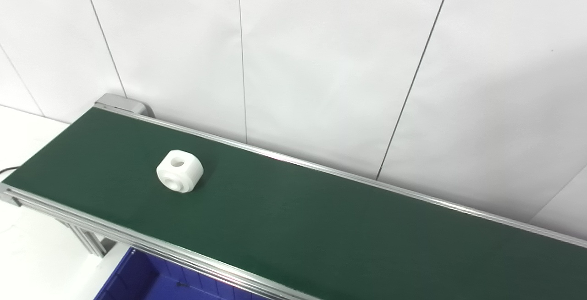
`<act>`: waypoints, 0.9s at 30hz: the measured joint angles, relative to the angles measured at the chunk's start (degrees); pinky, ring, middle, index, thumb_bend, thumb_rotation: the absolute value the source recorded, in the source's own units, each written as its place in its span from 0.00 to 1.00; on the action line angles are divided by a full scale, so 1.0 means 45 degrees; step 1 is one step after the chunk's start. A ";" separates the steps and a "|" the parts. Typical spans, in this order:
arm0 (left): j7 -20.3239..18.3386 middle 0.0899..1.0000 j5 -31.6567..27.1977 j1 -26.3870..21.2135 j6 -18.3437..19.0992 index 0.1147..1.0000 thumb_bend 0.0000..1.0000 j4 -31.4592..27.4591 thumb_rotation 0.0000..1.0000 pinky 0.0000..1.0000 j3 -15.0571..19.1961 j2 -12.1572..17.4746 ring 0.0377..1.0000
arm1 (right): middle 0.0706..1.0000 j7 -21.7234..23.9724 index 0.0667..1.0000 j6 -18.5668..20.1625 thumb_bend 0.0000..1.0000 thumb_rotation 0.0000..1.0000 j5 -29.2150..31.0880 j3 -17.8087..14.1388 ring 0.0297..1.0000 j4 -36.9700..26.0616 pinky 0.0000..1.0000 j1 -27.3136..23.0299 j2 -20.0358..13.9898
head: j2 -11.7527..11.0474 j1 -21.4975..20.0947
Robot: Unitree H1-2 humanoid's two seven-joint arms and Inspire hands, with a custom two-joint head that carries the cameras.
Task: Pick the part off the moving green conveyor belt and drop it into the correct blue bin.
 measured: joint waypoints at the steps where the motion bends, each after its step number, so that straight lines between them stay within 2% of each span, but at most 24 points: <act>1: 0.0013 0.74 -0.0209 0.0063 -0.0004 0.71 0.88 -0.0168 0.09 0.61 0.0163 -0.0048 0.68 | 0.84 -0.0061 0.86 0.0000 0.80 0.20 -0.0024 -0.0001 0.78 0.0081 0.69 -0.0017 0.0000 | 0.0020 0.0078; 4: -0.0038 0.73 -0.0755 0.0221 0.0002 0.70 0.89 -0.0601 0.09 0.60 0.0573 -0.0320 0.66 | 0.86 -0.0080 0.86 -0.0014 0.79 0.13 0.0243 -0.0003 0.79 0.0173 0.66 -0.0048 -0.0008 | 0.0020 0.0252; 7: -0.0059 0.72 -0.1019 0.0348 -0.0005 0.69 0.89 -0.1764 0.08 0.58 0.0908 -0.0647 0.65 | 0.86 -0.0037 0.86 -0.0130 0.79 0.12 0.0911 0.0019 0.79 0.0221 0.64 -0.0130 -0.0031 | 0.0000 0.0526; 9: -0.0057 0.71 -0.1024 0.0284 -0.0033 0.68 0.90 -0.2468 0.12 0.57 0.1070 -0.0916 0.65 | 0.88 -0.0023 0.87 -0.0151 0.79 0.12 0.0986 0.0045 0.80 0.0334 0.64 -0.0282 -0.0085 | -0.0019 0.0605; 13: -0.0044 0.73 -0.1013 -0.0098 -0.0029 0.69 0.91 -0.3610 0.13 0.58 0.1391 -0.1284 0.66 | 0.88 0.0040 0.87 -0.0152 0.79 0.10 0.1080 0.0048 0.81 0.0336 0.66 -0.0417 -0.0224 | 0.0020 0.0762; 17: -0.0023 0.75 -0.0967 -0.0727 -0.0046 0.71 0.93 -0.4813 0.14 0.59 0.1815 -0.1216 0.69 | 0.89 0.0075 0.87 -0.0152 0.79 0.14 0.1025 0.0054 0.83 0.0309 0.69 -0.0414 -0.0335 | 0.0137 0.1015; 21: 0.0154 0.77 -0.0462 -0.1584 -0.0055 0.74 0.95 -0.5412 0.17 0.62 0.2416 -0.1210 0.72 | 0.88 0.0128 0.87 -0.0151 0.79 0.15 0.0991 0.0044 0.84 0.0268 0.69 -0.0495 -0.0377 | 0.0176 0.1113; 22: 0.0164 0.78 -0.0418 -0.1786 0.0029 0.74 0.94 -0.5570 0.17 0.63 0.2493 -0.1172 0.73 | 0.88 0.0130 0.87 -0.0151 0.79 0.15 0.0992 0.0043 0.84 0.0266 0.71 -0.0516 -0.0375 | 0.0157 0.1229; 27: 0.0139 0.82 0.0285 -0.2677 0.1496 0.78 0.93 -0.7043 0.21 0.66 0.2790 -0.0889 0.77 | 0.89 0.0142 0.88 -0.0161 0.78 0.12 0.1187 0.0079 0.85 0.0354 0.71 -0.0700 -0.0456 | 0.0371 0.1426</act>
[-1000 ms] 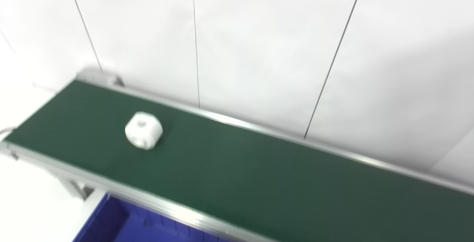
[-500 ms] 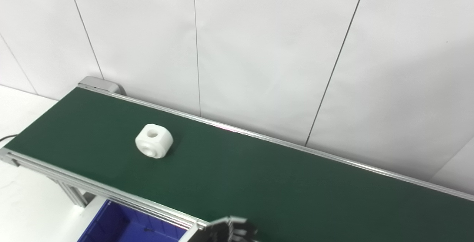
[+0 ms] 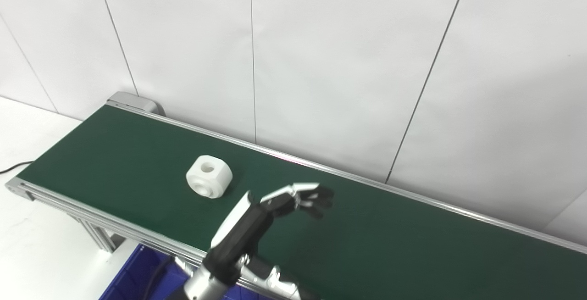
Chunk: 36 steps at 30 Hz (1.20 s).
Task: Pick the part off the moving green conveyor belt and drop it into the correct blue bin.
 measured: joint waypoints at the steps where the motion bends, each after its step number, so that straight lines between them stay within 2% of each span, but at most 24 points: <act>1: -0.0024 0.83 0.0146 -0.0099 0.0279 0.79 0.93 -0.0217 0.21 0.67 0.0011 0.0029 0.78 | 0.89 0.0001 0.88 -0.0003 0.78 0.11 0.0094 0.0000 0.85 -0.0008 0.71 -0.0015 -0.0023 | 0.0000 0.0019; 4: -0.0097 0.86 0.0899 -0.0207 0.1091 0.82 0.90 -0.0583 0.25 0.70 -0.0017 0.0021 0.81 | 0.89 -0.0002 0.89 -0.0009 0.79 0.10 0.0244 0.0028 0.86 -0.0003 0.72 -0.0021 -0.0101 | 0.0293 0.0020; 6: -0.0137 0.89 0.1506 -0.0311 0.1459 0.84 0.85 -0.0594 0.26 0.72 0.0002 0.0036 0.84 | 0.89 -0.0002 0.89 -0.0013 0.78 0.13 0.0271 0.0068 0.86 0.0006 0.72 -0.0036 -0.0149 | 0.0428 0.0039; 8: -0.0156 0.91 0.2350 -0.0602 0.1891 0.87 0.80 -0.0599 0.25 0.75 0.0090 0.0041 0.86 | 0.90 0.0033 0.89 -0.0012 0.77 0.11 0.0337 0.0078 0.87 -0.0019 0.73 -0.0074 -0.0179 | 0.0702 0.0039; 10: -0.0160 0.92 0.3161 -0.1057 0.2265 0.88 0.78 -0.0603 0.24 0.77 0.0222 0.0089 0.87 | 0.91 0.0193 0.90 0.0008 0.77 0.11 0.0454 0.0058 0.87 -0.0220 0.73 -0.0100 -0.0180 | 0.0703 0.0039; 11: -0.0169 0.93 0.3515 -0.1315 0.2449 0.89 0.76 -0.0602 0.23 0.79 0.0263 0.0127 0.88 | 0.90 0.0255 0.90 0.0009 0.77 0.11 0.0468 0.0058 0.87 -0.0334 0.73 -0.0100 -0.0180 | 0.1032 -0.0038; 13: -0.0283 0.95 0.4169 -0.1998 0.3154 0.91 0.75 -0.0491 0.23 0.80 0.0365 0.0302 0.88 | 0.89 0.0284 0.89 0.0008 0.77 0.12 0.0458 0.0062 0.86 -0.0468 0.72 -0.0132 -0.0157 | 0.1171 -0.0117; 14: -0.0382 0.95 0.4357 -0.2331 0.3428 0.91 0.75 -0.0323 0.23 0.80 0.0441 0.0460 0.88 | 0.89 0.0285 0.89 0.0008 0.77 0.11 0.0440 0.0061 0.85 -0.0464 0.72 -0.0172 -0.0149 | 0.1172 -0.0156; 15: -0.0460 0.95 0.4513 -0.2658 0.3660 0.91 0.75 -0.0082 0.20 0.81 0.0509 0.0663 0.89 | 0.89 0.0285 0.90 0.0008 0.77 0.12 0.0423 0.0058 0.86 -0.0464 0.74 -0.0197 -0.0150 | 0.0959 -0.0292; 18: -0.0507 0.95 0.4710 -0.3226 0.3961 0.91 0.75 0.1104 0.18 0.82 0.0640 0.1282 0.90 | 0.88 0.0285 0.89 0.0006 0.77 0.12 0.0419 0.0058 0.85 -0.0451 0.74 -0.0201 -0.0140 | 0.0918 -0.0332; 20: -0.0551 0.94 0.5184 -0.3292 0.4263 0.90 0.76 0.1702 0.17 0.78 0.0591 0.1594 0.89 | 0.88 0.0284 0.89 0.0006 0.77 0.11 0.0430 0.0055 0.85 -0.0439 0.75 -0.0204 -0.0113 | 0.1055 -0.0508; 22: -0.0628 0.94 0.5668 -0.3294 0.4585 0.90 0.76 0.1867 0.16 0.76 0.0460 0.1748 0.87 | 0.88 0.0284 0.89 0.0006 0.76 0.11 0.0450 0.0051 0.85 -0.0442 0.75 -0.0199 -0.0054 | 0.1229 -0.0644; 24: -0.0645 0.94 0.5938 -0.3356 0.4631 0.90 0.77 0.1984 0.16 0.75 0.0300 0.1856 0.87 | 0.87 0.0276 0.89 0.0006 0.76 0.10 0.0447 0.0039 0.84 -0.0449 0.75 -0.0197 0.0007 | 0.1270 -0.0664; 26: -0.0659 0.93 0.6138 -0.3487 0.4665 0.90 0.78 0.2166 0.14 0.74 0.0213 0.1871 0.86 | 0.88 0.0279 0.89 0.0006 0.76 0.10 0.0439 0.0045 0.85 -0.0488 0.75 -0.0183 0.0025 | 0.1659 -0.0956; 28: -0.0717 0.94 0.6378 -0.3806 0.4696 0.89 0.80 0.2697 0.11 0.75 0.0117 0.1934 0.87 | 0.87 0.0279 0.89 0.0006 0.76 0.12 0.0390 0.0054 0.84 -0.0583 0.74 -0.0186 0.0064 | 0.1699 -0.0996; 32: -0.0883 0.94 0.6590 -0.4384 0.5018 0.89 0.84 0.3737 0.08 0.79 0.0078 0.2334 0.89 | 0.88 0.0278 0.89 0.0007 0.76 0.13 0.0300 0.0054 0.84 -0.0703 0.74 -0.0146 0.0148 | 0.1991 -0.1230; 35: -0.1120 0.97 0.6926 -0.4739 0.5266 0.92 0.83 0.4376 0.08 0.84 -0.0167 0.2708 0.92 | 0.89 0.0284 0.89 0.0012 0.75 0.14 0.0293 0.0062 0.84 -0.0993 0.74 -0.0047 0.0159 | 0.2089 -0.1250; 36: -0.1338 0.99 0.7031 -0.4827 0.5399 0.93 0.87 0.4522 0.07 0.93 -0.0317 0.2868 0.95 | 0.88 0.0285 0.89 0.0011 0.76 0.15 0.0300 0.0061 0.84 -0.1048 0.75 -0.0052 0.0167 | 0.2148 -0.1250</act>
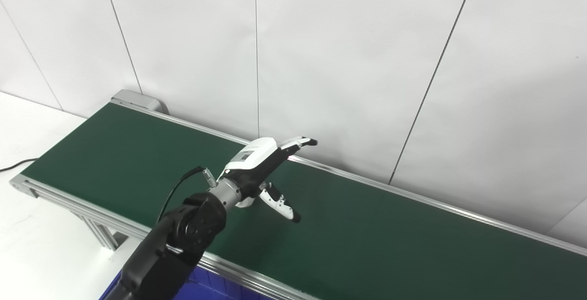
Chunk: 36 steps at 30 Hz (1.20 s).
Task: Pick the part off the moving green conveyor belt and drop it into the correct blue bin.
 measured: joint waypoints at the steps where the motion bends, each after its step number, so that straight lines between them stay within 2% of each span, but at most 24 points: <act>1: -0.0291 0.99 0.0018 -0.0146 0.0122 0.94 0.88 0.0222 0.06 0.96 -0.0196 0.0174 0.96 | 0.88 0.0000 0.89 0.0000 0.76 0.16 0.0008 -0.0005 0.84 -0.0001 0.75 -0.0006 0.0008 | 0.0001 0.0000; 4: -0.0800 0.98 0.0307 -0.0504 0.0403 0.92 0.92 0.0901 0.04 1.00 -0.0610 0.0544 0.97 | 0.88 0.0002 0.89 0.0000 0.76 0.16 0.0007 -0.0003 0.84 -0.0001 0.75 -0.0001 0.0008 | 0.0098 0.0020; 12: -0.0688 0.99 0.1591 -0.0697 0.0527 0.93 0.91 0.1952 0.08 1.00 -0.1445 0.0825 1.00 | 0.88 0.0003 0.89 0.0000 0.75 0.18 -0.0026 -0.0001 0.84 -0.0101 0.74 0.0086 0.0010 | 0.0254 0.0059; 17: -0.1101 1.00 0.2775 -0.1185 0.0800 0.92 0.91 0.2141 0.09 1.00 -0.2272 0.1194 1.00 | 0.89 0.0002 0.90 0.0000 0.74 0.18 -0.0027 -0.0004 0.85 -0.0242 0.74 0.0138 0.0044 | 0.0352 0.0117; 19: -0.1290 1.00 0.3256 -0.1369 0.0833 0.91 0.90 0.2268 0.08 1.00 -0.2563 0.1333 1.00 | 0.89 0.0002 0.90 0.0000 0.74 0.19 -0.0021 -0.0002 0.85 -0.0365 0.75 0.0229 0.0052 | 0.0391 0.0156; 21: -0.1311 1.00 0.3774 -0.1539 0.0866 0.90 0.89 0.2523 0.02 1.00 -0.2796 0.1433 1.00 | 0.89 0.0002 0.90 0.0000 0.74 0.19 -0.0021 -0.0001 0.85 -0.0373 0.76 0.0267 0.0061 | 0.0411 0.0176; 23: -0.1308 1.00 0.4095 -0.1628 0.0916 0.89 0.88 0.2659 0.00 1.00 -0.2899 0.1502 1.00 | 0.89 0.0002 0.90 0.0000 0.74 0.20 -0.0022 -0.0004 0.86 -0.0374 0.76 0.0283 0.0069 | 0.0411 0.0176; 25: -0.1209 1.00 0.4308 -0.1640 0.1044 0.86 0.82 0.2753 0.00 1.00 -0.2920 0.1505 1.00 | 0.89 0.0002 0.90 0.0000 0.74 0.20 -0.0018 -0.0011 0.85 -0.0375 0.76 0.0302 0.0071 | 0.0430 0.0195; 27: -0.0916 0.99 0.4493 -0.1637 0.1077 0.82 0.68 0.2890 0.00 1.00 -0.2969 0.1497 1.00 | 0.89 0.0002 0.90 0.0000 0.74 0.20 -0.0011 -0.0016 0.85 -0.0375 0.75 0.0316 0.0072 | 0.0469 0.0254; 31: -0.0557 0.94 0.4495 -0.1616 0.1077 0.75 0.58 0.3054 0.00 0.99 -0.2972 0.1491 0.95 | 0.89 0.0002 0.90 0.0000 0.73 0.20 0.0002 -0.0024 0.85 -0.0381 0.75 0.0351 0.0070 | 0.0528 0.0332; 32: -0.0500 0.91 0.4478 -0.1609 0.1078 0.73 0.57 0.3074 0.00 0.93 -0.2959 0.1492 0.91 | 0.89 0.0002 0.90 0.0000 0.73 0.20 0.0005 -0.0028 0.85 -0.0385 0.75 0.0362 0.0069 | 0.0528 0.0332; 33: -0.0452 0.87 0.4460 -0.1595 0.1082 0.69 0.56 0.3084 0.00 0.82 -0.2931 0.1491 0.85 | 0.89 0.0002 0.90 0.0000 0.72 0.20 0.0008 -0.0034 0.85 -0.0398 0.75 0.0368 0.0067 | 0.0528 0.0332; 34: -0.0360 0.85 0.4428 -0.1561 0.1091 0.68 0.55 0.3102 0.00 0.78 -0.2881 0.1484 0.83 | 0.89 0.0003 0.90 0.0000 0.72 0.20 0.0014 -0.0040 0.85 -0.0420 0.75 0.0370 0.0067 | 0.0547 0.0351; 35: -0.0300 0.61 0.4410 -0.1536 0.1176 0.59 0.52 0.3130 0.00 0.52 -0.2794 0.1463 0.58 | 0.89 0.0003 0.90 0.0000 0.72 0.20 0.0026 -0.0046 0.85 -0.0434 0.75 0.0371 0.0067 | 0.0547 0.0371; 36: -0.0299 0.50 0.4395 -0.1517 0.1365 0.49 0.51 0.3134 0.00 0.33 -0.2613 0.1364 0.44 | 0.89 0.0003 0.90 0.0000 0.72 0.20 0.0051 -0.0053 0.85 -0.0437 0.75 0.0372 0.0067 | 0.0547 0.0390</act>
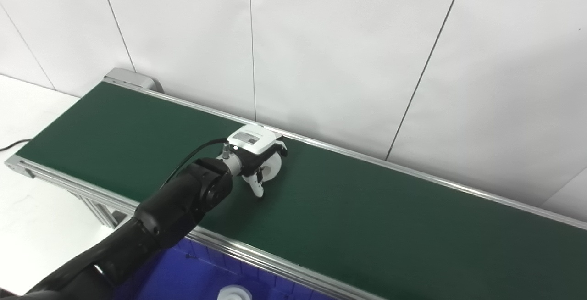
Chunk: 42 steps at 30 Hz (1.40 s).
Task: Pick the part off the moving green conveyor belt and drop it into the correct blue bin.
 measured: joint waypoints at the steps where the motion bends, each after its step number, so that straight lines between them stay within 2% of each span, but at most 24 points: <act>1: -0.0001 0.49 -0.0056 0.0014 0.0382 0.47 0.51 0.0047 0.00 0.31 0.0240 -0.0147 0.43 | 0.89 0.0000 0.90 0.0000 0.72 0.20 0.0024 -0.0006 0.85 -0.0004 0.75 0.0001 0.0000 | 0.0000 0.0000; 2: 0.0008 0.43 -0.0184 0.0022 0.0581 0.46 0.50 0.0068 0.00 0.27 0.0413 -0.0256 0.38 | 0.89 0.0000 0.90 0.0000 0.72 0.20 0.0046 -0.0008 0.85 -0.0014 0.75 0.0004 0.0001 | 0.0000 0.0000; 4: 0.0176 0.41 -0.0296 0.0079 0.0692 0.44 0.50 0.0137 0.00 0.22 0.0490 -0.0334 0.37 | 0.89 0.0002 0.90 0.0001 0.72 0.20 0.0072 -0.0008 0.85 -0.0031 0.75 0.0003 0.0001 | 0.0000 0.0000; 6: 0.1015 0.40 -0.0610 0.0311 0.0669 0.43 0.50 0.0392 0.00 0.20 0.0814 -0.0546 0.37 | 0.89 0.0003 0.90 0.0000 0.72 0.20 0.0103 -0.0022 0.85 -0.0036 0.75 0.0025 0.0000 | 0.0039 0.0000; 11: 0.2772 0.43 -0.1381 0.0755 0.0114 0.42 0.50 0.0698 0.00 0.22 0.1195 -0.0858 0.38 | 0.89 0.0016 0.90 0.0023 0.71 0.20 0.0127 -0.0027 0.85 -0.0094 0.73 0.0038 0.0004 | 0.0039 -0.0039; 16: 0.3823 0.43 -0.2252 0.1197 -0.0795 0.42 0.49 0.0728 0.00 0.18 0.1509 -0.0878 0.37 | 0.89 0.0017 0.90 0.0025 0.71 0.22 0.0088 -0.0027 0.83 -0.0194 0.73 0.0051 0.0008 | 0.0078 -0.0078; 18: 0.4097 0.46 -0.2787 0.1503 -0.1226 0.40 0.49 0.0524 0.00 0.27 0.1778 -0.0891 0.39 | 0.89 0.0018 0.90 0.0042 0.71 0.21 0.0053 -0.0027 0.83 -0.0316 0.69 0.0072 0.0016 | 0.0136 -0.0059; 21: 0.4230 0.44 -0.3853 0.2518 -0.1755 0.42 0.49 -0.0710 0.00 0.29 0.2261 -0.0986 0.40 | 0.89 0.0017 0.90 0.0043 0.71 0.19 0.0044 -0.0038 0.82 -0.0449 0.68 0.0163 0.0048 | 0.0156 -0.0097; 25: 0.4266 0.41 -0.4982 0.3570 -0.2567 0.43 0.49 -0.2109 0.00 0.28 0.2820 -0.1161 0.38 | 0.89 0.0023 0.90 0.0043 0.70 0.20 0.0031 -0.0033 0.82 -0.0453 0.70 0.0196 0.0126 | 0.0176 -0.0059; 32: 0.4539 0.41 -0.5912 0.4744 -0.4124 0.45 0.49 -0.3934 0.00 0.25 0.3507 -0.1186 0.36 | 0.89 0.0025 0.90 0.0042 0.69 0.19 0.0022 -0.0030 0.83 -0.0452 0.71 0.0206 0.0127 | 0.0215 -0.0078; 38: 0.4125 0.44 -0.7166 0.5598 -0.4125 0.43 0.49 -0.6124 0.00 0.23 0.4082 -0.1242 0.36 | 0.89 0.0025 0.90 0.0041 0.69 0.21 0.0009 -0.0029 0.83 -0.0444 0.70 0.0194 0.0127 | 0.0371 -0.0097; 42: 0.3874 0.44 -0.8559 0.6563 -0.4223 0.43 0.49 -0.7201 0.00 0.23 0.4317 -0.1406 0.37 | 0.89 0.0025 0.90 0.0042 0.69 0.17 0.0016 -0.0021 0.84 -0.0576 0.72 0.0245 0.0146 | 0.0625 -0.0234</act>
